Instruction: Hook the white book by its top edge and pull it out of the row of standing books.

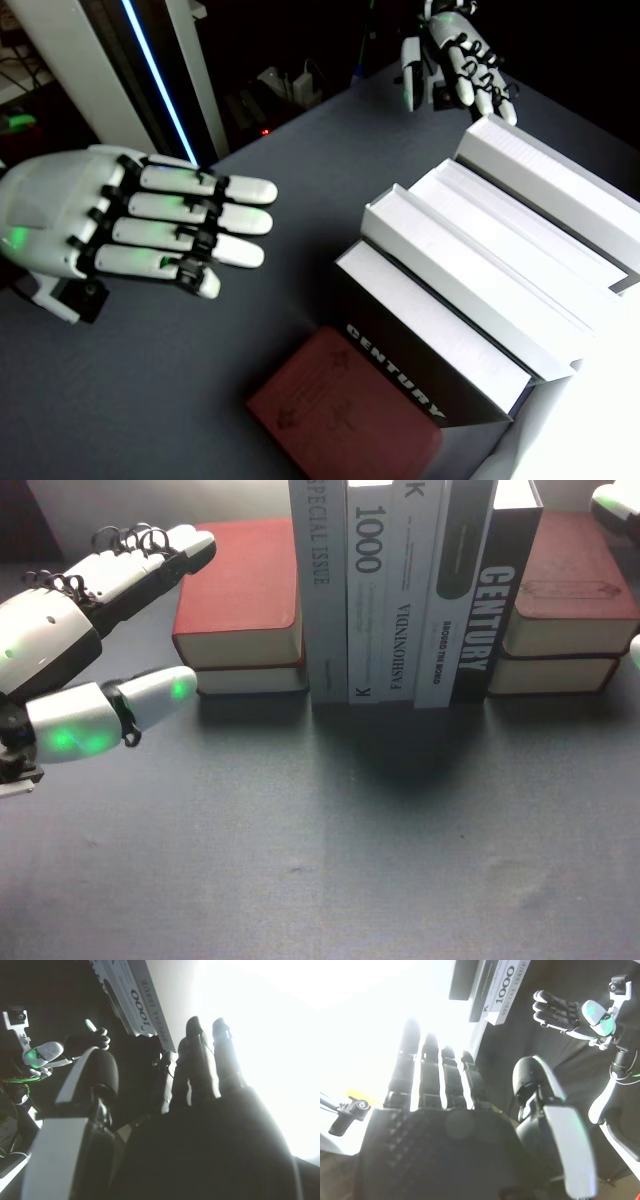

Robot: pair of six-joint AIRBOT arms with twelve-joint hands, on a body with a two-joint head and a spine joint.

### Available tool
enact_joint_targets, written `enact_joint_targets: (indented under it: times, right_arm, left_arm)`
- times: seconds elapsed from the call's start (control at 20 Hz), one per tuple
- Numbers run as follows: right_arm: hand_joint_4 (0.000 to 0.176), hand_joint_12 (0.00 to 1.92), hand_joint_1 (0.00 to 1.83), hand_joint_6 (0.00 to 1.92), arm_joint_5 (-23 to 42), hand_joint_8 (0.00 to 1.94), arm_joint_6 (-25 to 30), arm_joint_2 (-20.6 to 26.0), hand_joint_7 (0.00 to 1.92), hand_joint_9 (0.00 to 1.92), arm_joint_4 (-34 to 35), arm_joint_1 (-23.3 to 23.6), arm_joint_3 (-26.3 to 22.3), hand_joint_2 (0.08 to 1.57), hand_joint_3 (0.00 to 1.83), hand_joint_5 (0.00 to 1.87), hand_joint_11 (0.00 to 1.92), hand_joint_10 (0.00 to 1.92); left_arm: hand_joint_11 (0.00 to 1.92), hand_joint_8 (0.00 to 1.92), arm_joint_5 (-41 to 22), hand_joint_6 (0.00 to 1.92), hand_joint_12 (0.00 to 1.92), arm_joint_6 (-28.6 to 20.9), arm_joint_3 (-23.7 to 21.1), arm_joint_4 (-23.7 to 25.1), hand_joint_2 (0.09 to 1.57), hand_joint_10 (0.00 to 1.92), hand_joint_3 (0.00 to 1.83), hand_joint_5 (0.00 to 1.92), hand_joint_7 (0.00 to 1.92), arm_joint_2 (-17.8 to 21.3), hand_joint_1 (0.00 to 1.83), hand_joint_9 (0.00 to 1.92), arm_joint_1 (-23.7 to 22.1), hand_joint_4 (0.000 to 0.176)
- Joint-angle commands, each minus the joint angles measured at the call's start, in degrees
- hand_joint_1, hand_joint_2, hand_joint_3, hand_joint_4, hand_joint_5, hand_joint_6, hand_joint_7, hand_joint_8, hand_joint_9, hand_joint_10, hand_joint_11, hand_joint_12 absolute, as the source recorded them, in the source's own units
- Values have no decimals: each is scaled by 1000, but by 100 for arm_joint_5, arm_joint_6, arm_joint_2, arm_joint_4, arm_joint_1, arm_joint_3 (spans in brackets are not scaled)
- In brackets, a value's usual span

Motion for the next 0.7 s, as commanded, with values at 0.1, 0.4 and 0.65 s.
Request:
enact_joint_targets:
  times: [0.1, 0.4, 0.65]
  right_arm:
    - [0, 0, 488, 59, 723, 0, 21, 16, 0, 0, 35, 32, -29, 1495, 35, 10, 0, 0]
    - [0, 0, 313, 62, 709, 0, 19, -20, 0, 0, 37, 140, 38, 1484, 3, 47, 0, 0]
    - [0, 0, 248, 50, 380, 0, -180, -221, 0, 0, -38, 802, 244, 1479, 0, 29, 0, 0]
  left_arm:
    - [0, 0, -707, 1, 0, -25, -40, -127, 1391, 0, 2, 45, 0, 25, 166, 0, -35, 0]
    - [0, 0, -649, 1, 0, -22, -42, -136, 1405, 0, 4, 23, 0, 6, 114, 0, -34, 0]
    - [0, 0, -605, 4, 0, -25, -33, -135, 1404, 0, 0, 44, 0, -5, 159, 0, 12, 0]
